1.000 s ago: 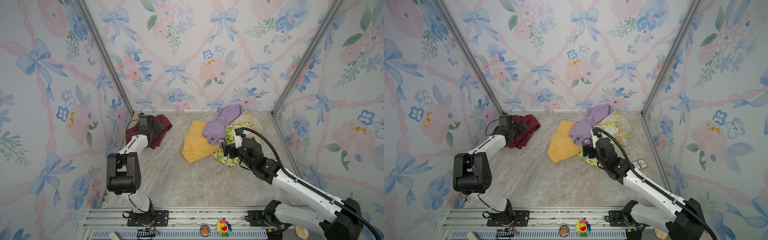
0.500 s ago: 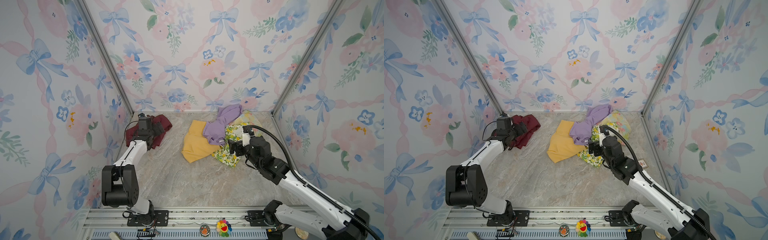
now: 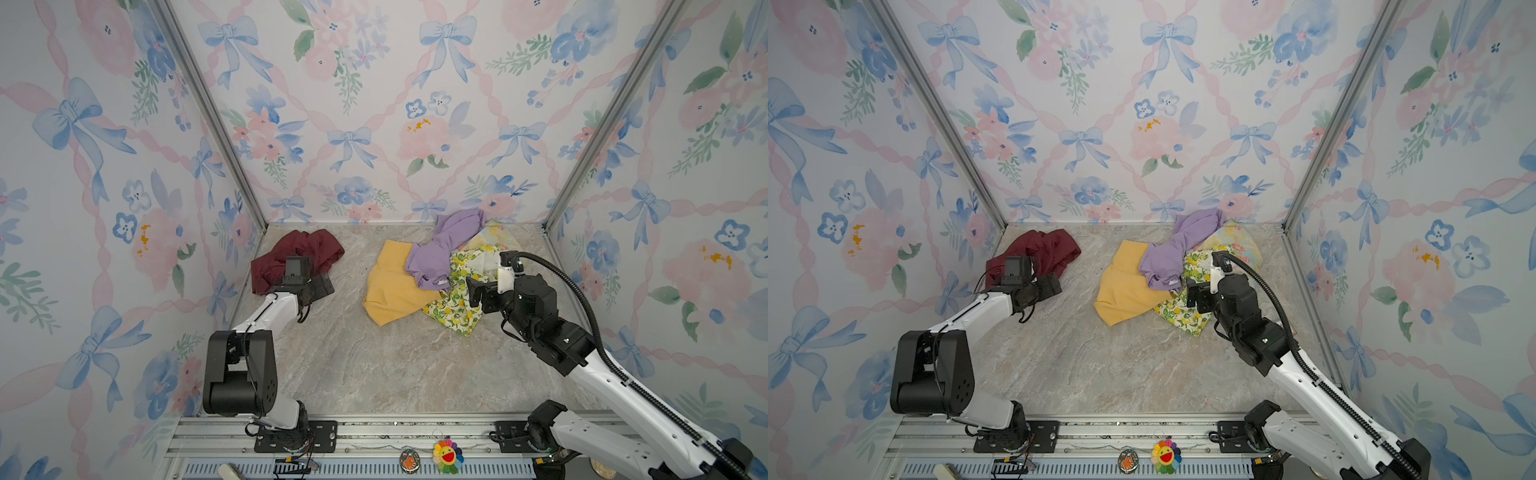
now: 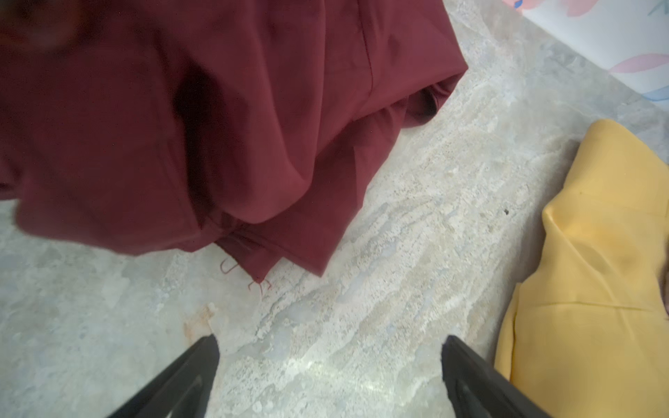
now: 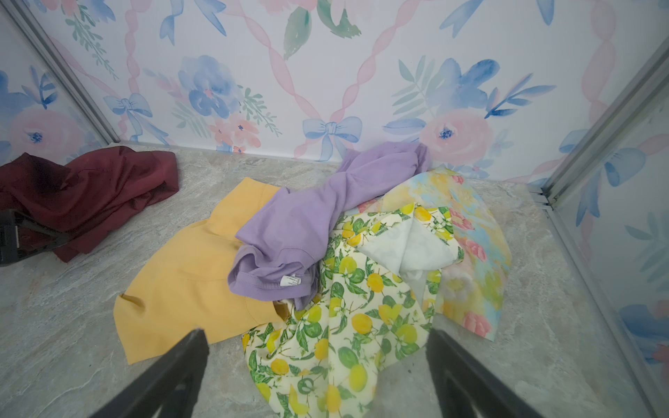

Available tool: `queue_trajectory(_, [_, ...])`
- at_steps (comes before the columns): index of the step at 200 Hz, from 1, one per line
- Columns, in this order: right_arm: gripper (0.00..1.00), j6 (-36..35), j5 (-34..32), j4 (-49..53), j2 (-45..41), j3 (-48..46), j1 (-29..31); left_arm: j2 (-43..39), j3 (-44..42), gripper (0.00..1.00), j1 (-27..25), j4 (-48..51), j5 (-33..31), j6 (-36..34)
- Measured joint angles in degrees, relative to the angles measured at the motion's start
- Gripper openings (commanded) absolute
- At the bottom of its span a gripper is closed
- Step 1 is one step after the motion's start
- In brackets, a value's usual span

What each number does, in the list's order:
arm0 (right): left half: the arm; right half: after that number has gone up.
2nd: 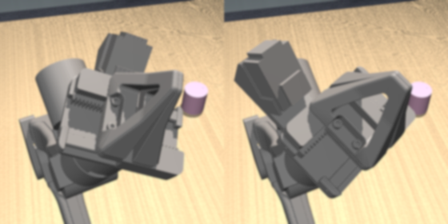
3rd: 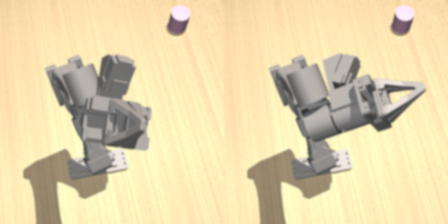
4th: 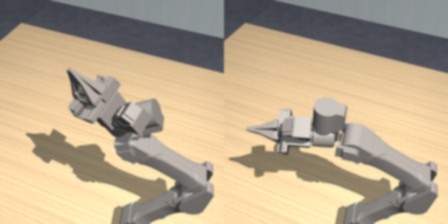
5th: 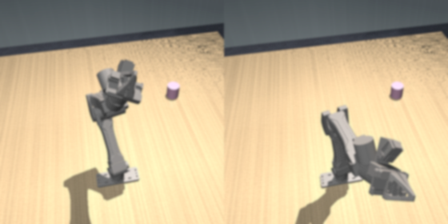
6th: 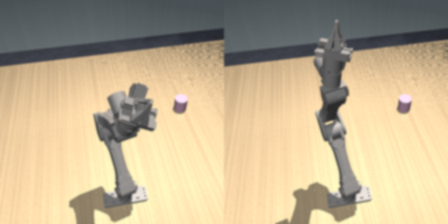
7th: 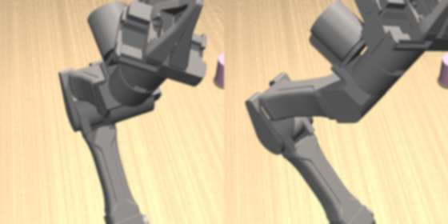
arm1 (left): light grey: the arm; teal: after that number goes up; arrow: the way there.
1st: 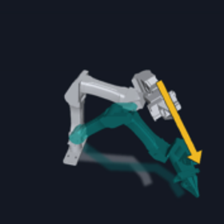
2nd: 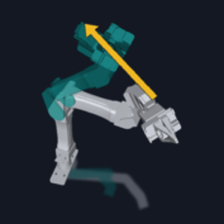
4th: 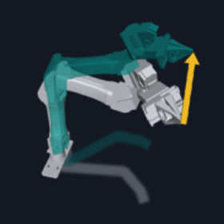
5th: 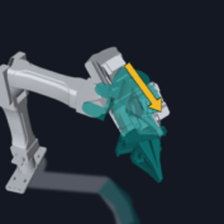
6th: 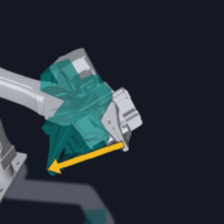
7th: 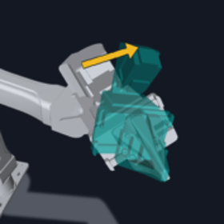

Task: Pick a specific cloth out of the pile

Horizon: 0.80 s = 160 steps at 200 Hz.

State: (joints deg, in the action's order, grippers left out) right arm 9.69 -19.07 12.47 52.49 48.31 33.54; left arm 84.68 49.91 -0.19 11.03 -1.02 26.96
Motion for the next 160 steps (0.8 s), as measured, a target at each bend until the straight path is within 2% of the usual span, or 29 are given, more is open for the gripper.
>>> queue_trajectory(53, [0.97, 0.13, 1.14, 0.22, -3.30, -2.75, -3.80, -18.05, -3.85, 0.98, -4.13, -1.92, 0.42, -5.16])
queue_trajectory(78, [0.97, -0.59, 1.53, -0.52, -5.73, -4.94, -6.21, -26.77, -8.92, 0.98, -5.03, -8.63, 0.20, -6.88])
queue_trajectory(107, [0.97, -1.92, 1.22, -4.39, -8.11, -9.81, -9.14, -35.50, -19.61, 0.98, -5.03, -21.64, -1.60, -7.96])
queue_trajectory(132, [0.97, -3.37, -0.59, -10.97, -9.29, -16.55, -11.52, -36.76, -27.74, 0.98, -5.03, -32.46, -5.92, -9.25])
queue_trajectory(160, [0.97, -5.01, -3.63, -18.67, -9.40, -24.74, -14.71, -29.99, -29.18, 0.98, -3.85, -37.77, -11.28, -10.93])
